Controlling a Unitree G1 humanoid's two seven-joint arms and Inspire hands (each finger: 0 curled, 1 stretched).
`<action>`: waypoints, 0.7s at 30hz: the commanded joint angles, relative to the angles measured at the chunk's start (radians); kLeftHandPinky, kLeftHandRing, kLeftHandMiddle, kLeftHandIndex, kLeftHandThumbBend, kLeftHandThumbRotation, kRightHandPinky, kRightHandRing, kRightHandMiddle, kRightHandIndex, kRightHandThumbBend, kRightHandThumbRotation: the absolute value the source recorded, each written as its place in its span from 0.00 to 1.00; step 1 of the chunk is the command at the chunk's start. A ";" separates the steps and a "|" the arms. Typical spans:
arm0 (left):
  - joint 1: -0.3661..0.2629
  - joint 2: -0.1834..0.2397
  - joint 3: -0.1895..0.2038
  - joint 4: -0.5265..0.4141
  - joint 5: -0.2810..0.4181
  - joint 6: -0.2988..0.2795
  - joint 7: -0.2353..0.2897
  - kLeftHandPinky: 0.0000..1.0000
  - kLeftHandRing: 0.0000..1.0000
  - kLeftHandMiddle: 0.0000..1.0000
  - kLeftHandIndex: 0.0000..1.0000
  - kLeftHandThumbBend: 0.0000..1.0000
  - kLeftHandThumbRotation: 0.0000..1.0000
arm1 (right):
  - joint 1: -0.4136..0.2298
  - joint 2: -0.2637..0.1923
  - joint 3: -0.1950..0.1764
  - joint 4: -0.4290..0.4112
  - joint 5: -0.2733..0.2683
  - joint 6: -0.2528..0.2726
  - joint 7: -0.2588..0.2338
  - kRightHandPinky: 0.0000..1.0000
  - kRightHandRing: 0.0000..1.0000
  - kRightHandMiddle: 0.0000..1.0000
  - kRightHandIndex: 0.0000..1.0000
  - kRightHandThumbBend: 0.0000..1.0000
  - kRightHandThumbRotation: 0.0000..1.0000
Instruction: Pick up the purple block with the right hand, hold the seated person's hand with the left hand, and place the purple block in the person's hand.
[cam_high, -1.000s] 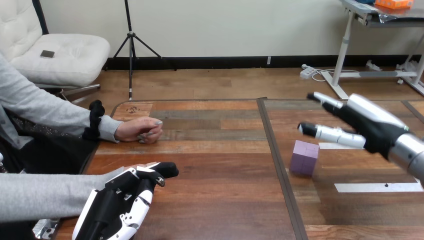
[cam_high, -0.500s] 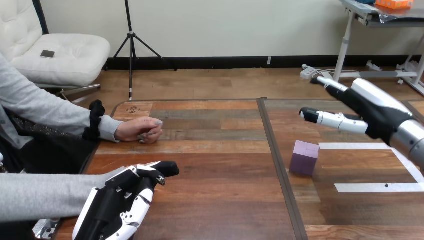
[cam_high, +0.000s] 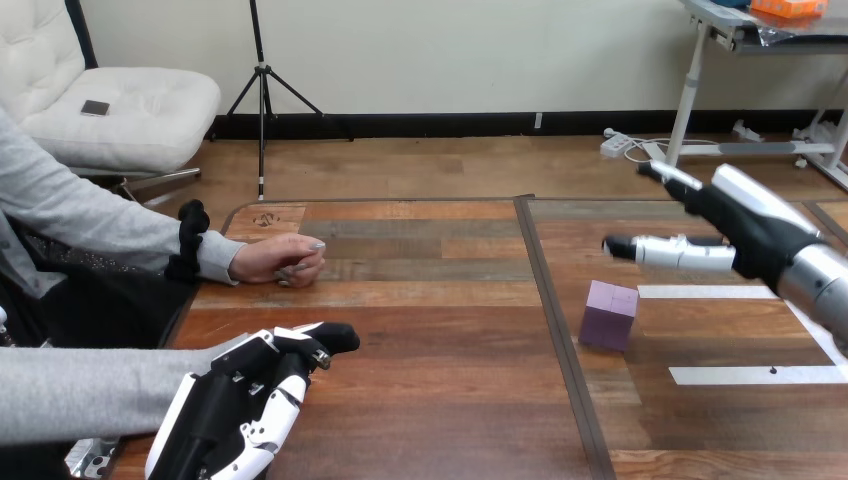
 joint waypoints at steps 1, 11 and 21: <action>-0.043 -0.040 0.012 -0.032 -0.015 -0.006 0.006 0.86 0.72 0.67 0.45 0.00 0.00 | -0.091 0.055 0.019 0.090 0.007 -0.028 -0.033 1.00 1.00 1.00 1.00 1.00 0.59; -0.049 -0.030 0.018 -0.024 -0.017 -0.008 -0.009 0.85 0.72 0.67 0.46 0.00 0.00 | -0.128 0.088 0.049 0.206 -0.015 -0.042 -0.083 1.00 1.00 1.00 1.00 1.00 0.57; -0.052 -0.027 0.022 -0.026 -0.024 0.000 -0.011 0.85 0.72 0.68 0.46 0.00 0.00 | -0.159 0.116 0.079 0.289 -0.040 -0.017 -0.131 1.00 1.00 1.00 1.00 1.00 0.57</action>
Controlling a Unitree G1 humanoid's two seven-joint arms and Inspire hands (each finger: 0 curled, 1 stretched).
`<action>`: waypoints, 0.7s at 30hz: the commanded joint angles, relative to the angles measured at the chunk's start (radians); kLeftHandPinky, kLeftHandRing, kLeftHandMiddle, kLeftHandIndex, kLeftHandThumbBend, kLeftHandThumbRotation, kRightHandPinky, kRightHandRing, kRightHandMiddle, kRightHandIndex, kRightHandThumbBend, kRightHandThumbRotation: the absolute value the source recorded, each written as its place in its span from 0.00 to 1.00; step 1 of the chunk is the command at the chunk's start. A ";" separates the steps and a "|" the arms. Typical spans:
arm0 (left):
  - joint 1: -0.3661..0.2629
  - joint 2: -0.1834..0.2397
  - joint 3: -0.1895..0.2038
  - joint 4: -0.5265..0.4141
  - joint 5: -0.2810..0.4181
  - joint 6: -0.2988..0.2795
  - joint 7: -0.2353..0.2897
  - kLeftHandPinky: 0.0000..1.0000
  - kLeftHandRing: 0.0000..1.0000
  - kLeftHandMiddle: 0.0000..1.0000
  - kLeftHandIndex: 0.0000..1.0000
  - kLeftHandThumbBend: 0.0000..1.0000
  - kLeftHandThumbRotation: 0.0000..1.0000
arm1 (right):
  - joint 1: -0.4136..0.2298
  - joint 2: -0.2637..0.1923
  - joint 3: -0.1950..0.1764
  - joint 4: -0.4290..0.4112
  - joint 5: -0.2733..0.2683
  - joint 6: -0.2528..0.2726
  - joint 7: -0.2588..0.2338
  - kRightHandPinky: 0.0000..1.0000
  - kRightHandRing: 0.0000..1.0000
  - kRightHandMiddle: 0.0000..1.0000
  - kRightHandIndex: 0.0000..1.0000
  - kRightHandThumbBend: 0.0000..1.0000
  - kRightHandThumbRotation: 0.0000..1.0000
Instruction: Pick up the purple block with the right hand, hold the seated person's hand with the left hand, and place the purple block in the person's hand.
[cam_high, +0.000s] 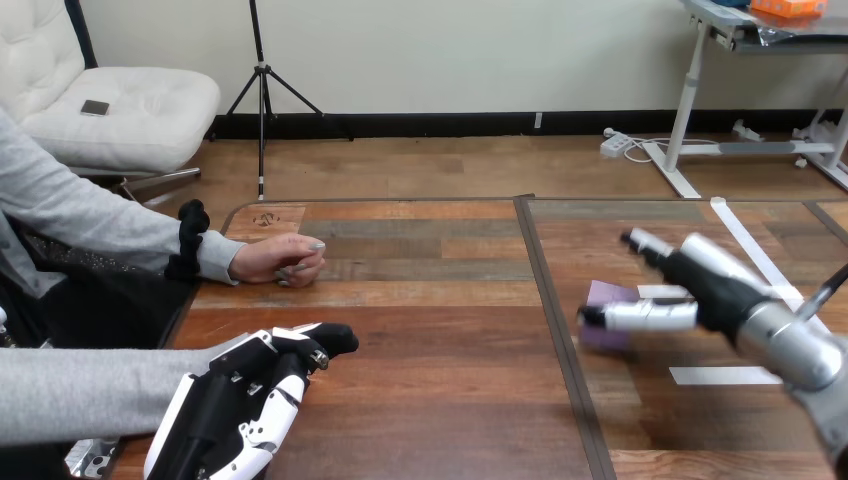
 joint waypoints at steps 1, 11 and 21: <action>-0.051 -0.027 0.017 -0.029 -0.024 0.002 -0.004 0.85 0.72 0.68 0.46 0.00 0.00 | -0.128 0.014 0.013 0.034 -0.016 -0.003 -0.060 1.00 1.00 1.00 1.00 1.00 0.57; -0.054 -0.019 0.022 -0.029 -0.029 0.008 -0.013 0.85 0.72 0.67 0.46 0.00 0.00 | -0.139 0.036 0.026 0.096 -0.031 -0.004 -0.107 1.00 1.00 1.00 1.00 1.00 0.60; -0.041 -0.022 0.020 -0.063 -0.008 0.025 0.026 0.84 0.72 0.66 0.46 0.00 0.00 | -0.149 0.052 0.037 0.145 -0.041 0.009 -0.115 1.00 1.00 1.00 1.00 1.00 0.63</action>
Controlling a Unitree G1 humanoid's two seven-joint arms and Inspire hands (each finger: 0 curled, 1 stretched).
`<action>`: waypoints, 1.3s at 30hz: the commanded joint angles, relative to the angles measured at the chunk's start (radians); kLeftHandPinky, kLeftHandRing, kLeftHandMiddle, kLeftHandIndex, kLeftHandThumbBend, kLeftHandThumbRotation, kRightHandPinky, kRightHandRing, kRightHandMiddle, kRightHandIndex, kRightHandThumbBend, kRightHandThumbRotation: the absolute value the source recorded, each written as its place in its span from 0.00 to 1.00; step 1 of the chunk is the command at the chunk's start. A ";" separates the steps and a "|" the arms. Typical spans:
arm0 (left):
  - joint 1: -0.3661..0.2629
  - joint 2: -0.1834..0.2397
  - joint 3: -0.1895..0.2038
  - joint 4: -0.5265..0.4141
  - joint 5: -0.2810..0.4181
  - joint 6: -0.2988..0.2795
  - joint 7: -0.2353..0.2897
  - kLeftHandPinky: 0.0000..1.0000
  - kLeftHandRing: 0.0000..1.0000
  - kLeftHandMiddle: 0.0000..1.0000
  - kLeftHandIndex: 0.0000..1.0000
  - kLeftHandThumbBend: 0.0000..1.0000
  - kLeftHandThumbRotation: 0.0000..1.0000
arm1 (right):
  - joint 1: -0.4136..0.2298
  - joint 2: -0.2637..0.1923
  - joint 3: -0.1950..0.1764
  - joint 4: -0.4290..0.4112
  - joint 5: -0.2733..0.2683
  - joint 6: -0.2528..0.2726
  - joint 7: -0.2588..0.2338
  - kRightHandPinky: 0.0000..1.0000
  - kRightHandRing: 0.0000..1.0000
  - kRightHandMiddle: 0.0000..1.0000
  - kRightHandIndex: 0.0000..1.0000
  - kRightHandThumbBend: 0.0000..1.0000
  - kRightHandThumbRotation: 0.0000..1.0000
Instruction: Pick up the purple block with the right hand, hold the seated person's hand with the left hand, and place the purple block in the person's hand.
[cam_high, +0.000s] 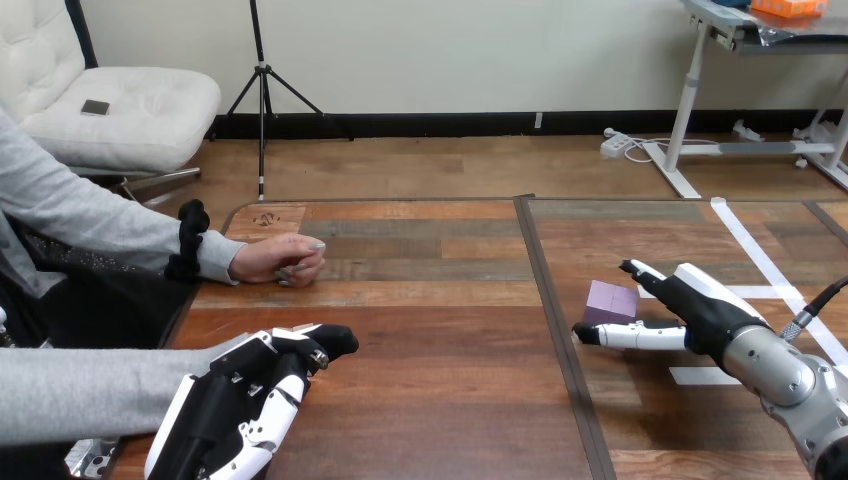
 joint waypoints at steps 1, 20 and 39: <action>-0.041 -0.023 0.019 -0.056 -0.007 0.003 0.015 0.83 0.72 0.66 0.46 0.00 0.00 | -0.111 0.018 0.001 0.015 0.008 0.007 -0.014 1.00 1.00 1.00 1.00 1.00 0.63; -0.039 -0.014 0.024 -0.084 0.013 0.013 0.054 0.81 0.70 0.65 0.45 0.00 0.00 | -0.108 0.044 -0.015 0.048 0.027 0.029 -0.021 1.00 1.00 1.00 1.00 1.00 0.53; -0.045 -0.013 0.022 -0.074 -0.007 0.017 0.037 0.80 0.70 0.64 0.44 0.00 0.00 | -0.108 0.063 -0.002 0.044 0.019 0.064 -0.086 0.94 0.99 1.00 0.98 1.00 0.30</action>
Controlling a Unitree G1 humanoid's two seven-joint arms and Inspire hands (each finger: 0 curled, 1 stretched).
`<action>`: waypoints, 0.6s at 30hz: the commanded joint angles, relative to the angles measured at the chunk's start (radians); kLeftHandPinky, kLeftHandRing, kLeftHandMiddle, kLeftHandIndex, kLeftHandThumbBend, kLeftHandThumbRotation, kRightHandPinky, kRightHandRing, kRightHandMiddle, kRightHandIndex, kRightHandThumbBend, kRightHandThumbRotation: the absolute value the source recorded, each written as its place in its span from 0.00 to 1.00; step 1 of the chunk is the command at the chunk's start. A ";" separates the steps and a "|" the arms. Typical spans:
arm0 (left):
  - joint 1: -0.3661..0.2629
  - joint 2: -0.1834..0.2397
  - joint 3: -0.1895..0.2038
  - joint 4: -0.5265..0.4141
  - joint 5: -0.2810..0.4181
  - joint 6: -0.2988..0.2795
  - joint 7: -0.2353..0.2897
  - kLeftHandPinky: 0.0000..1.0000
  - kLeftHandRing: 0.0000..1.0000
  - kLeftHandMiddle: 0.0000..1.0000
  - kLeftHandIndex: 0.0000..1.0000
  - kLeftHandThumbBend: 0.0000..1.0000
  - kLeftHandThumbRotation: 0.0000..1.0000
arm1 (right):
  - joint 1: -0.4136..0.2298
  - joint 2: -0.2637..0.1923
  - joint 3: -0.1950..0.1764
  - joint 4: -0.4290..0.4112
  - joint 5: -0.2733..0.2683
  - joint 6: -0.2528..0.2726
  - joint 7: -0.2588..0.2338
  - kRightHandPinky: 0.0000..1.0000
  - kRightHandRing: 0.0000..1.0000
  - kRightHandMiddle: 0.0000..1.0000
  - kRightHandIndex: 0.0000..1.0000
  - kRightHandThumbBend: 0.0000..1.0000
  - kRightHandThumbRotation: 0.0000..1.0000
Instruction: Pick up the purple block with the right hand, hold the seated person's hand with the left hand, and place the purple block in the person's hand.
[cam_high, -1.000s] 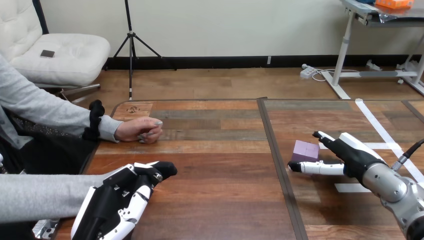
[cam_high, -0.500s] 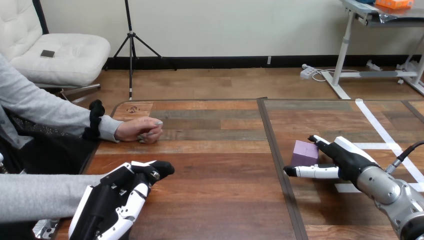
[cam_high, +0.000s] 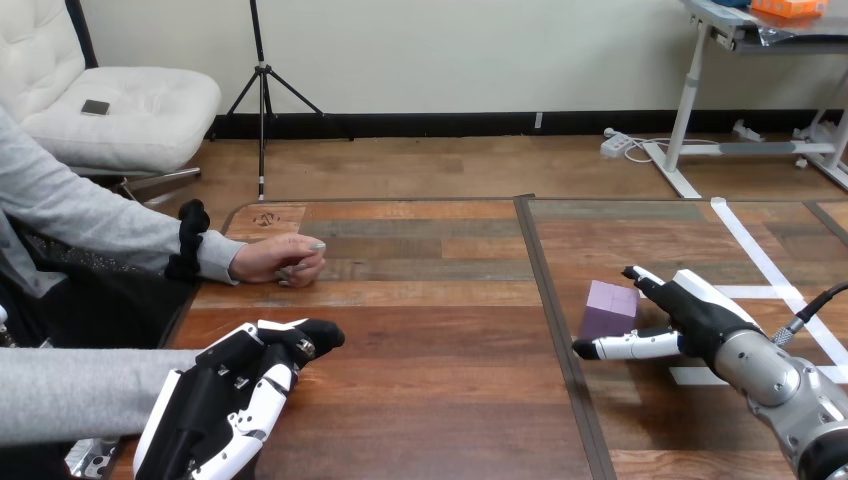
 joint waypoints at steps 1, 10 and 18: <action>-0.045 -0.015 0.012 -0.049 -0.012 0.002 -0.008 0.80 0.70 0.64 0.44 0.00 0.00 | -0.086 0.024 0.000 -0.006 0.003 0.018 -0.045 0.94 0.99 1.00 0.98 1.00 0.29; -0.047 -0.013 0.014 -0.045 -0.009 -0.006 -0.016 0.80 0.69 0.64 0.44 0.00 0.00 | -0.096 0.038 0.012 -0.003 -0.012 0.069 -0.062 0.85 0.96 0.99 0.95 1.00 0.22; -0.054 -0.014 0.016 -0.033 -0.012 -0.010 -0.031 0.79 0.69 0.63 0.44 0.00 0.00 | -0.096 0.052 -0.002 -0.009 0.005 0.077 -0.069 0.77 0.91 0.94 0.92 1.00 0.13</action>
